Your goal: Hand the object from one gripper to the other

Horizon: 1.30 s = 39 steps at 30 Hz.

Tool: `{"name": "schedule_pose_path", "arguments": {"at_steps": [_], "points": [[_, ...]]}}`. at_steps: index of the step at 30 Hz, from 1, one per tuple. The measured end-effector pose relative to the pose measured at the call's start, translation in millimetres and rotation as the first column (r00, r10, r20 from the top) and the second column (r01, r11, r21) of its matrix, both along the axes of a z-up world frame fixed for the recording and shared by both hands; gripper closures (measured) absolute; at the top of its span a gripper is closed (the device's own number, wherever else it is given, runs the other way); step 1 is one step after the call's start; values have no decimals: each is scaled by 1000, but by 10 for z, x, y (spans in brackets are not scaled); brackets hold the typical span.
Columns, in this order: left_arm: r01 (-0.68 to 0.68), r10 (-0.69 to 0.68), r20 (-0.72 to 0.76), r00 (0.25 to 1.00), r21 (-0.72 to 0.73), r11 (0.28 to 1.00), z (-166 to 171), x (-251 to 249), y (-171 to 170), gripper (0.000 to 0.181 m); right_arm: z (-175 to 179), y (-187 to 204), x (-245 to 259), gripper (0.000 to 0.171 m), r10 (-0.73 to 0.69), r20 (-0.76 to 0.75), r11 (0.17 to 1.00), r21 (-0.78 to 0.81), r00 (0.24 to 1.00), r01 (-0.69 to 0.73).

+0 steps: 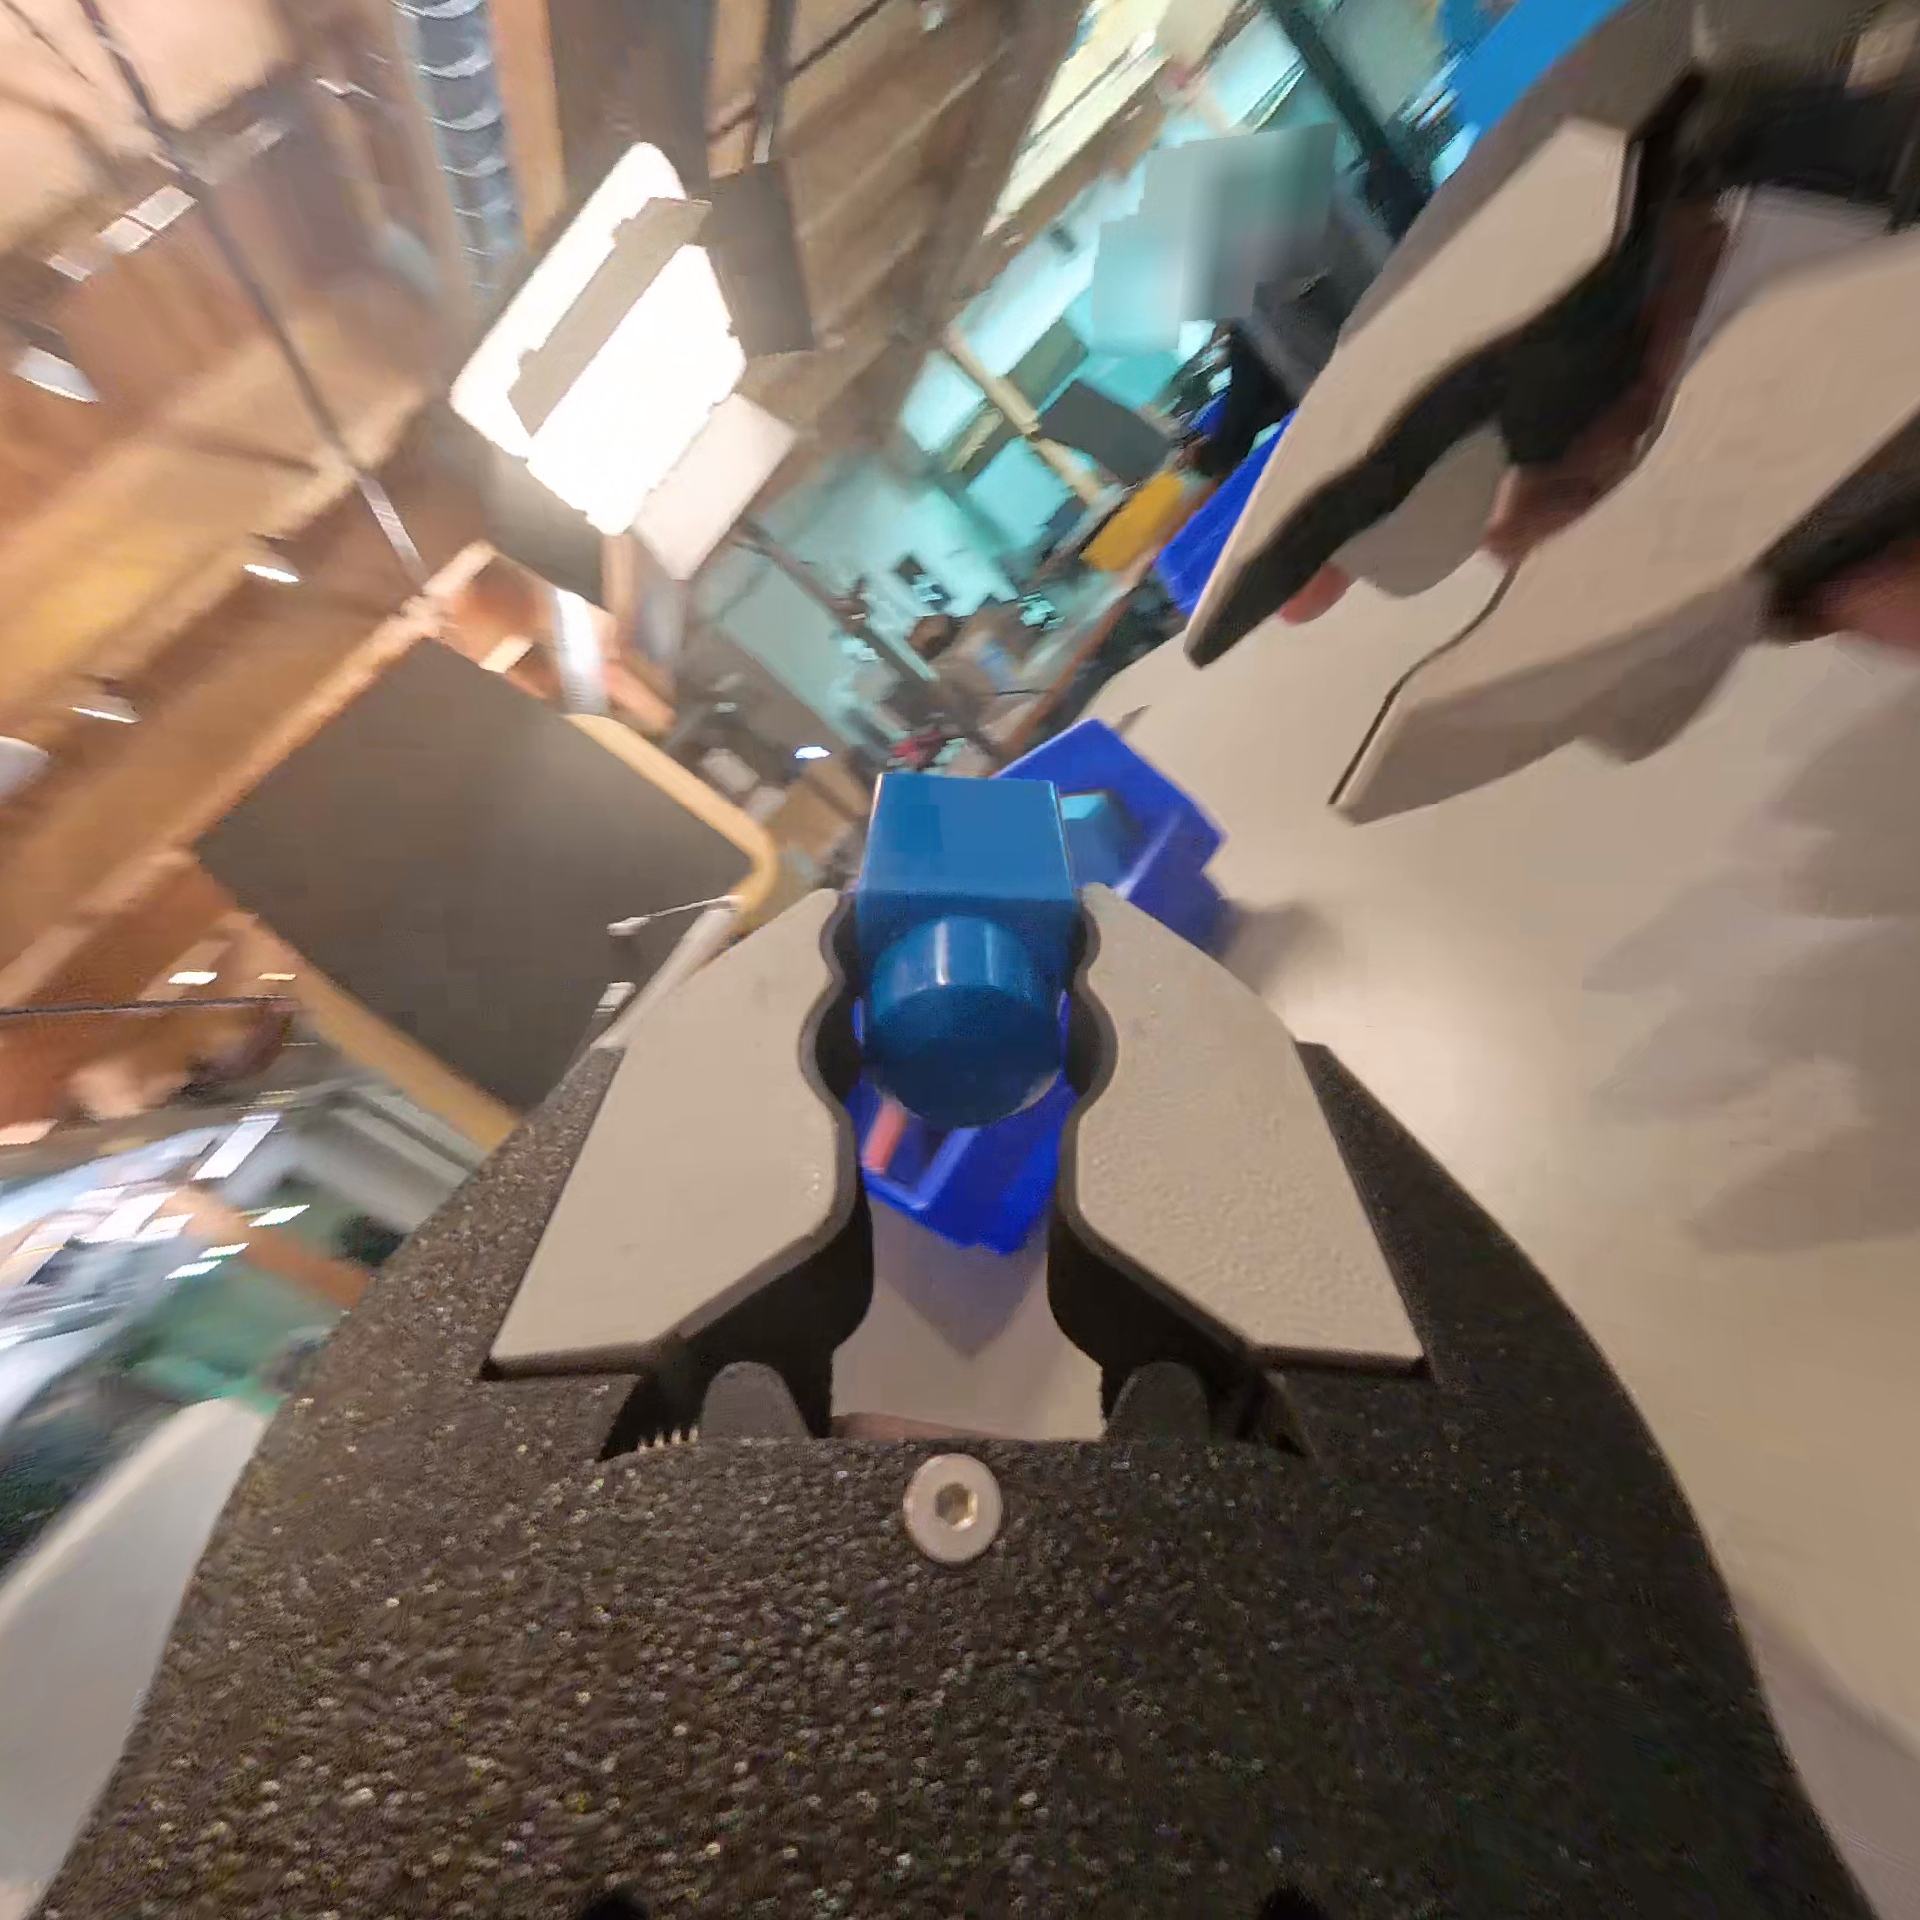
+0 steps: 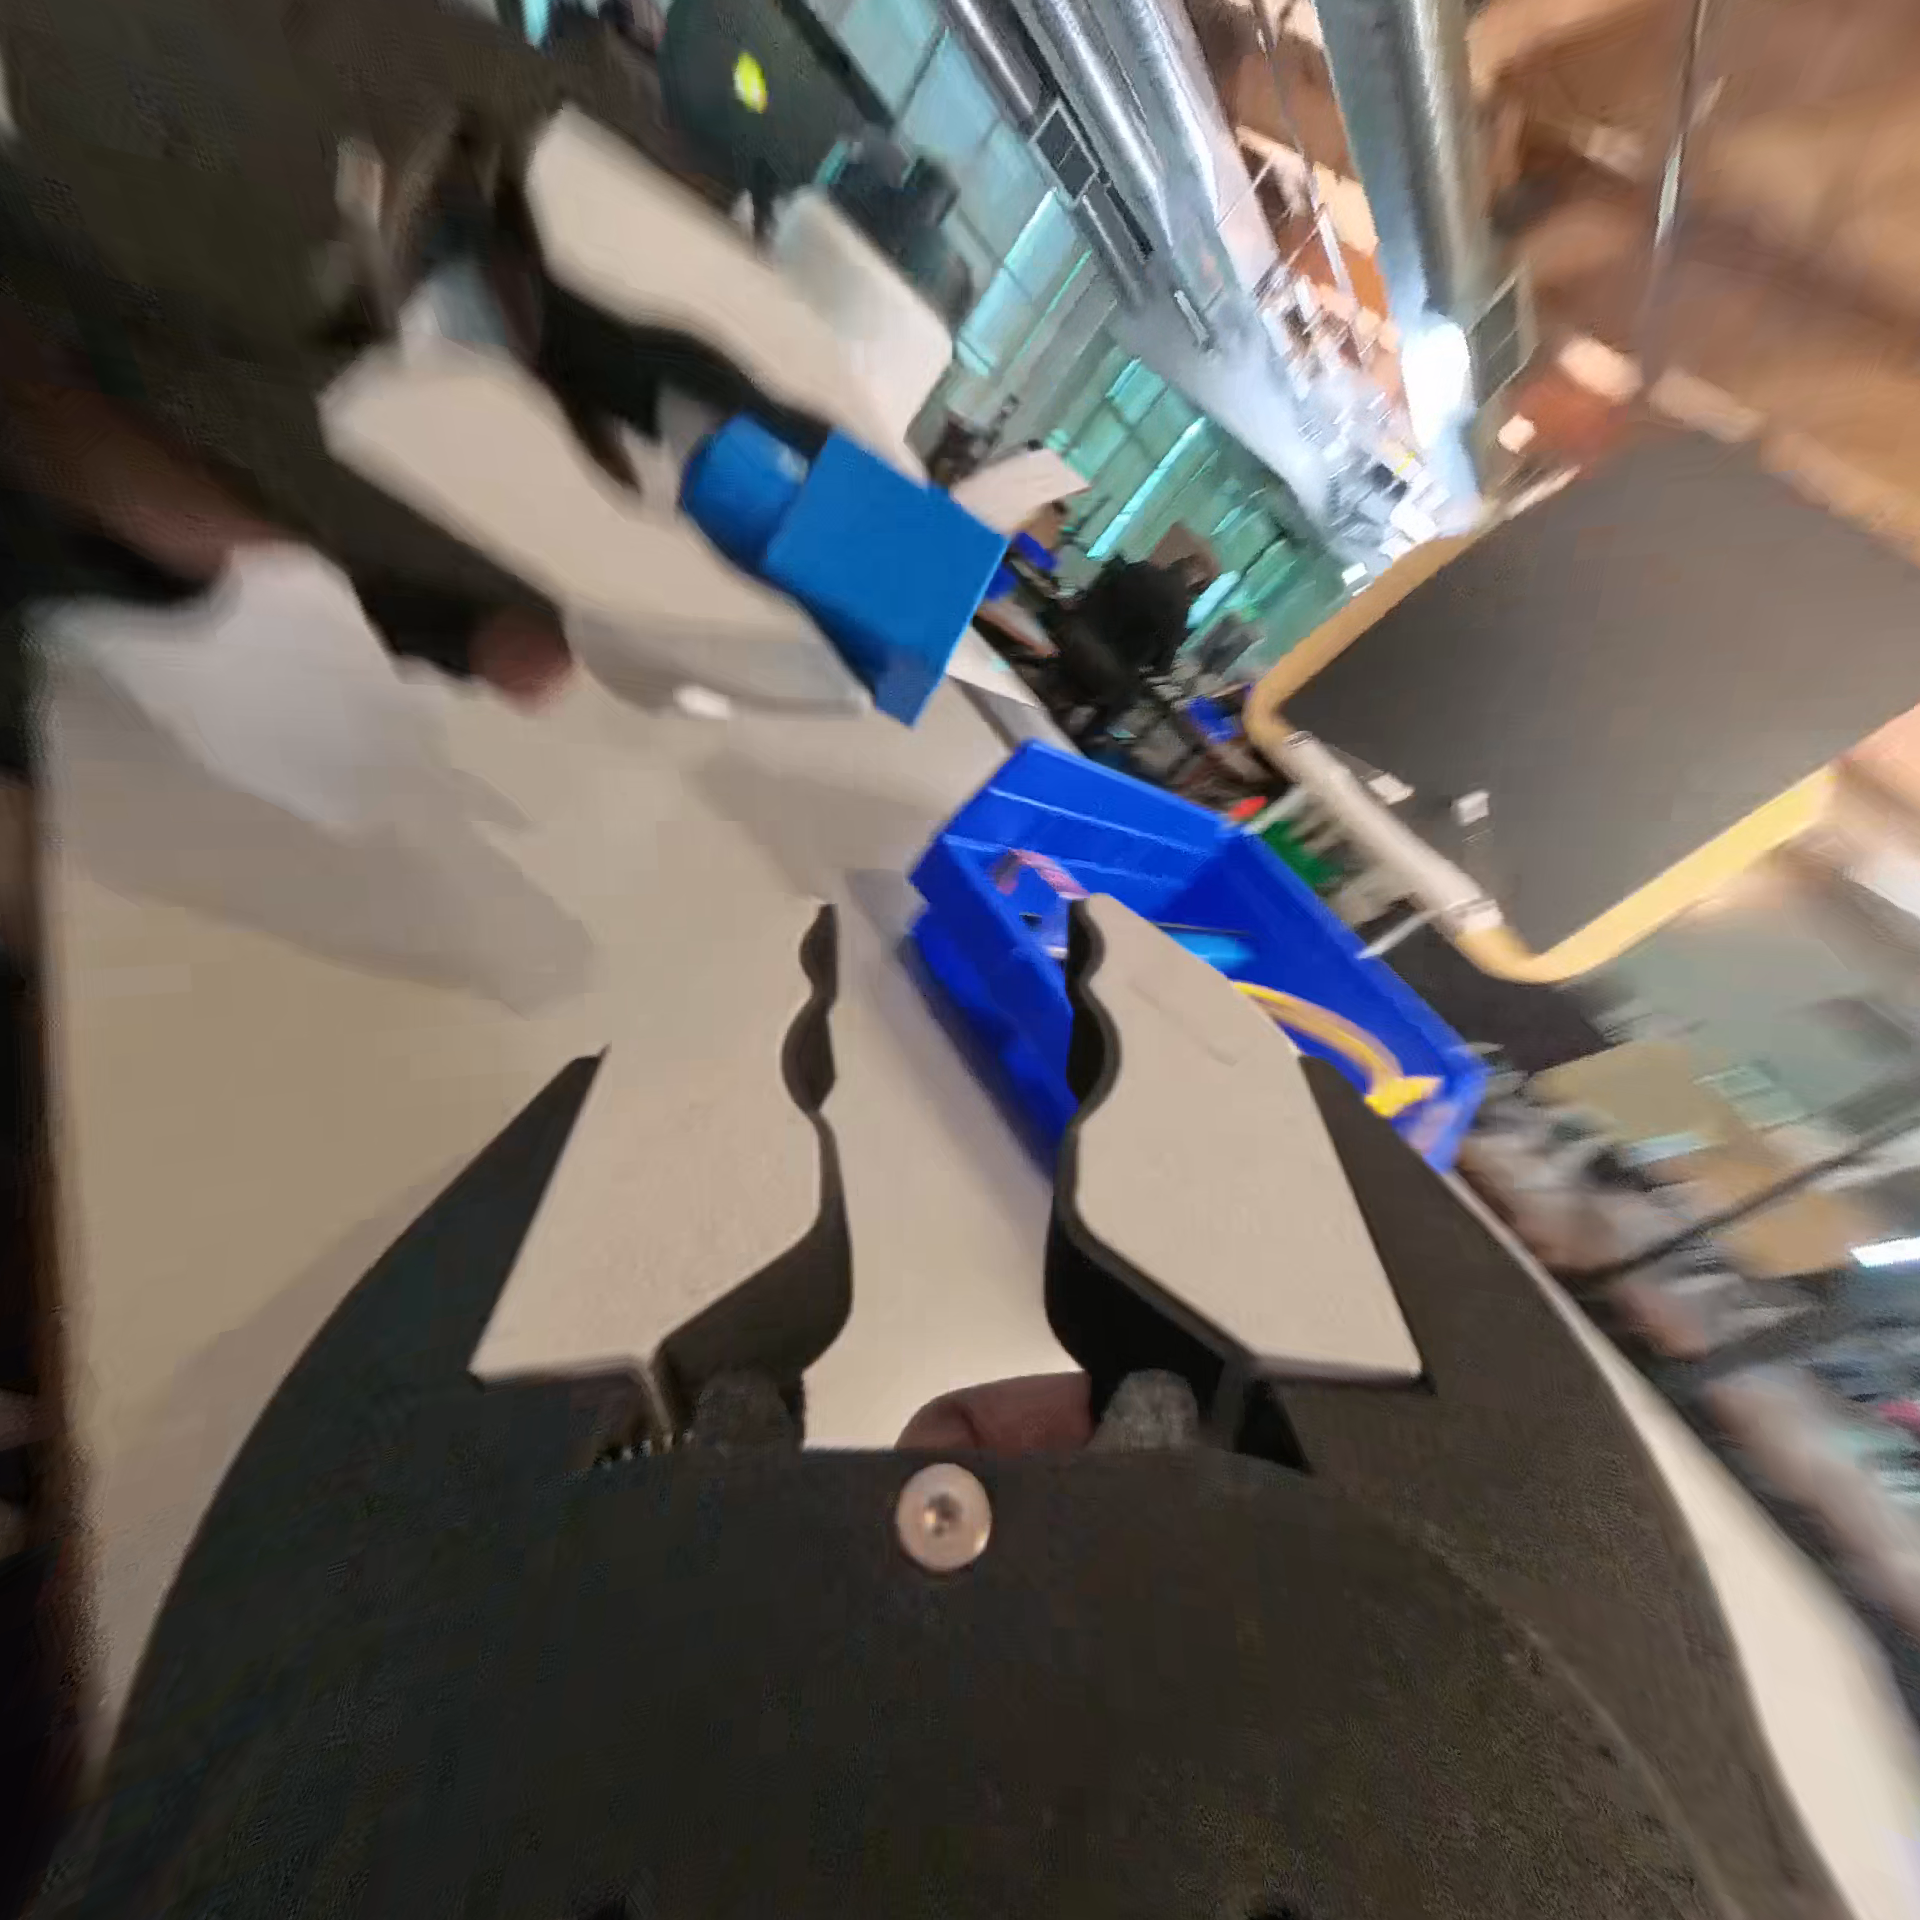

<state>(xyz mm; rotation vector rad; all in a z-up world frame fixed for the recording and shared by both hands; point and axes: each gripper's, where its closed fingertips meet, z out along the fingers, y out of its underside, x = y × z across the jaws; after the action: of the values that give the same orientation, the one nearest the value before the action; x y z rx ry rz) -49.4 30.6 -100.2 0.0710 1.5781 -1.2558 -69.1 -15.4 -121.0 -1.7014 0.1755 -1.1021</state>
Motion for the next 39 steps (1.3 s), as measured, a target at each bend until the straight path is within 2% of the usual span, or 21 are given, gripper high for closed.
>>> {"name": "schedule_pose_path", "arguments": {"at_steps": [2,5,10,17,20,23,25,28,31,33,36,39], "points": [[-93,89,127,988,23,995,17,15,-19,144,46,95,-56,117,77,-172,989,141,982,-52],[-163,140,256,957,72,984,-21,-47,-139,144,60,252,-124,104,115,-273,974,222,955,-54],[-199,140,350,926,140,970,-146,-140,-321,144,26,332,-113,98,36,-283,977,211,959,26],[-178,109,337,935,179,968,-242,-170,-412,144,-112,306,-8,102,-41,-297,985,147,954,88],[-48,13,164,986,212,976,-382,-154,-445,136,-161,229,67,103,-108,-258,988,79,960,132],[109,-72,-170,983,223,969,-568,-147,-380,120,-132,108,136,103,-188,-138,982,-6,972,189],[210,-136,-369,919,167,963,-604,-195,-290,118,-89,41,158,103,-224,-20,972,-71,974,222],[306,-267,-623,735,-46,951,-520,-289,-172,119,-85,42,140,102,-208,100,963,-153,973,222],[320,-419,-718,555,-281,905,-340,-349,-141,122,-157,133,73,103,-142,160,955,-239,977,178],[322,-454,-760,465,-332,886,-357,-400,-179,120,-231,205,22,102,-98,191,939,-306,977,154],[319,-408,-809,423,-288,903,-513,-446,-280,115,-354,315,-69,103,-23,230,905,-409,973,118],[318,-337,-845,414,-213,924,-685,-482,-361,123,-480,405,-177,103,64,253,861,-503,965,75]]}}
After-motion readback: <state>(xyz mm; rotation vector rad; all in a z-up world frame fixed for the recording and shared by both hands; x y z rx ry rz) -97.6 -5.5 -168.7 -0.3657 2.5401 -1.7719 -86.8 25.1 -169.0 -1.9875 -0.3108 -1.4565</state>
